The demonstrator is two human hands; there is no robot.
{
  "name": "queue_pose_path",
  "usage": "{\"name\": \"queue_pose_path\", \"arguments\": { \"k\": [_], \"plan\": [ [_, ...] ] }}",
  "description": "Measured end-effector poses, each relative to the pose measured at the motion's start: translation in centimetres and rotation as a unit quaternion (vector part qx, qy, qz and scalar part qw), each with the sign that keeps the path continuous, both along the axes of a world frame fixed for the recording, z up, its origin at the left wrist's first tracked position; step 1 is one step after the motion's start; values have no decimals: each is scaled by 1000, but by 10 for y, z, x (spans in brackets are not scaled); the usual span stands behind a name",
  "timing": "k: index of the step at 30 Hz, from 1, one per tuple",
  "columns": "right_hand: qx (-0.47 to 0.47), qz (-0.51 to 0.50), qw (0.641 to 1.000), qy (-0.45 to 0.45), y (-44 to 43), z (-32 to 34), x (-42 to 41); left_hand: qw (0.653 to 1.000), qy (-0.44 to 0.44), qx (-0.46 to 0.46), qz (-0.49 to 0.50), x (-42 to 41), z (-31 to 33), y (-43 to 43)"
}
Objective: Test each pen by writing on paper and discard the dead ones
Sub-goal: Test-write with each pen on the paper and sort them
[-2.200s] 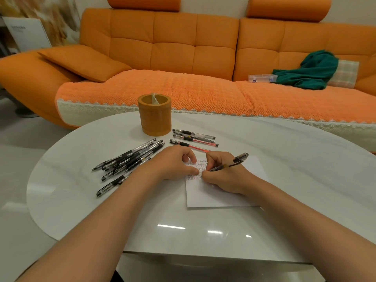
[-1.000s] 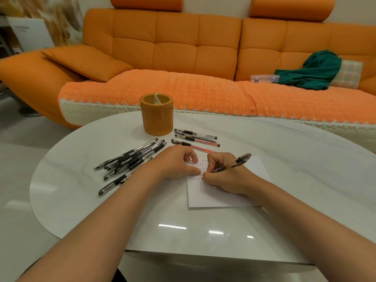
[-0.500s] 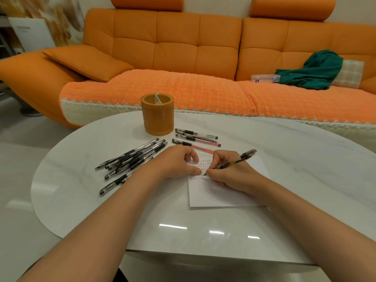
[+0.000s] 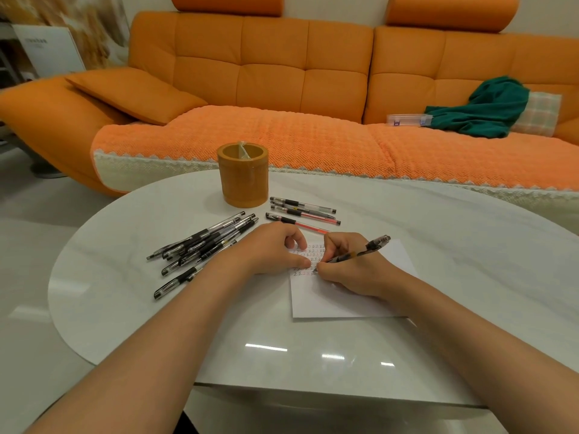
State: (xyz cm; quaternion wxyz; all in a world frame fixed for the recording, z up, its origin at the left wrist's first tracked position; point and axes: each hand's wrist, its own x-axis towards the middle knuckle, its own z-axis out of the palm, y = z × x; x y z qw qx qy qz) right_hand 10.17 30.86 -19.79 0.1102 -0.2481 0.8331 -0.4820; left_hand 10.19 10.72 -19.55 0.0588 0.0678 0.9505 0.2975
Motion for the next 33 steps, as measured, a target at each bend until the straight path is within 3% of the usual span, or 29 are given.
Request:
{"name": "queue_pose_path", "arguments": {
  "k": [12,19,23,27,30,33],
  "plan": [
    [6,13,1000,-16,2,3,3,1000,3,-1,0,2,2,1],
    [-122,-90,987,-51,5,2,-2,1000,2,-8,-12,3,5,1],
    [-138,-91,986,12,8,8,-1,1000,6,-4,-19,5,7,0],
    [-40,-71,982,169,14,20,-1,999,38,22,-2,11,12,2],
    [131,-51,936,323,15,28,-3,993,67,91,26,16,21,7],
    [278,-68,892,349,12,33,-1,986,40,159,11,24,33,11]
  ]
}}
